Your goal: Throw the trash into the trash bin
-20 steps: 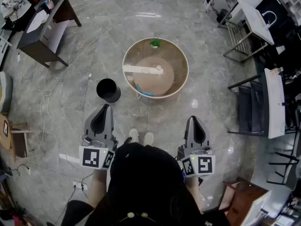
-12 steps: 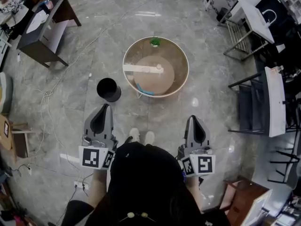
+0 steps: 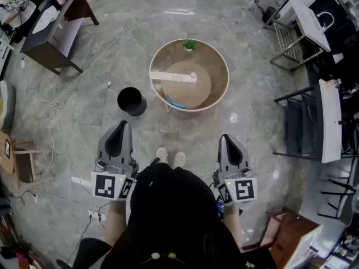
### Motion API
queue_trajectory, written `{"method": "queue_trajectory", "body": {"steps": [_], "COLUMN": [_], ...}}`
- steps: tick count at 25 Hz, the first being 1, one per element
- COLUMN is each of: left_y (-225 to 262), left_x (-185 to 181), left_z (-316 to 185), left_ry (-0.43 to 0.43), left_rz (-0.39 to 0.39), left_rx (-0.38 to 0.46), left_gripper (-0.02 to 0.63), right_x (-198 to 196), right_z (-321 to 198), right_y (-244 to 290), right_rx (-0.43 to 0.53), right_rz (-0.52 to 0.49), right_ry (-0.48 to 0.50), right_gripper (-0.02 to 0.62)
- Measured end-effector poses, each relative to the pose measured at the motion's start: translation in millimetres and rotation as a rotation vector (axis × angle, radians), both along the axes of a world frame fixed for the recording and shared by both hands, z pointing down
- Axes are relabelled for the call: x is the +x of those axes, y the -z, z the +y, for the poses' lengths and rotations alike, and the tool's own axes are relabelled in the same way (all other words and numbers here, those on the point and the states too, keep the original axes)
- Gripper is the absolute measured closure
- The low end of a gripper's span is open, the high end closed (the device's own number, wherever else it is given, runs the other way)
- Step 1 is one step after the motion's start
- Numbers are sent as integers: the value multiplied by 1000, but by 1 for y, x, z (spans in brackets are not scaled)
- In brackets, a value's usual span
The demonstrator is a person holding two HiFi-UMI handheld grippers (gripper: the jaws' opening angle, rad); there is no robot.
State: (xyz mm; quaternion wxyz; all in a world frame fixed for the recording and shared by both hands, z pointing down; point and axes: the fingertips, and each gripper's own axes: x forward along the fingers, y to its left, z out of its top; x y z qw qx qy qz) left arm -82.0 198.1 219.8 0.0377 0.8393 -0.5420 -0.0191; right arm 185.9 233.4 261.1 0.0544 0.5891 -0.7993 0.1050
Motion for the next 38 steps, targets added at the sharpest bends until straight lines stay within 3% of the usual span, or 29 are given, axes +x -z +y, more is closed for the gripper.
{"method": "queue_trajectory", "body": {"steps": [2,5,8,11,19,29,33,38], "left_y": [-4,-15,-26,-39,-52,-81,-98,-113], "left_x": [-6,-16,-26,-29,-31,-15,-6,-3], "left_z": [3,5,-1,-7,-26,-84,-113,-127], "left_ry": [-29,-69,-97,-131,-138,-74,-35,14], "left_rz": [2,18,38,37,51,12,72,71], "left_rx": [1,-18,-35,-59,-107,-188,-266,-336], "left_gripper": [592,591,570,525,525,526,526,526], "right_x": [-11,-29,-48,-59,-61,-34,-31,-31], "right_z": [-4,-2,-3,0,-16,-93,-125,-156], "right_y": [-15,-44,-58,-67,-105,-205,-262,-341], "right_rx": [-45,-126,-135,-161,-261,-477,-584,-736], "right_rz": [18,129,209,237,317,187,191,230], "right_ry": [27,81,148,178,230,236,255,249], "right_gripper": [594,592,580,528,482,456,453,454]}}
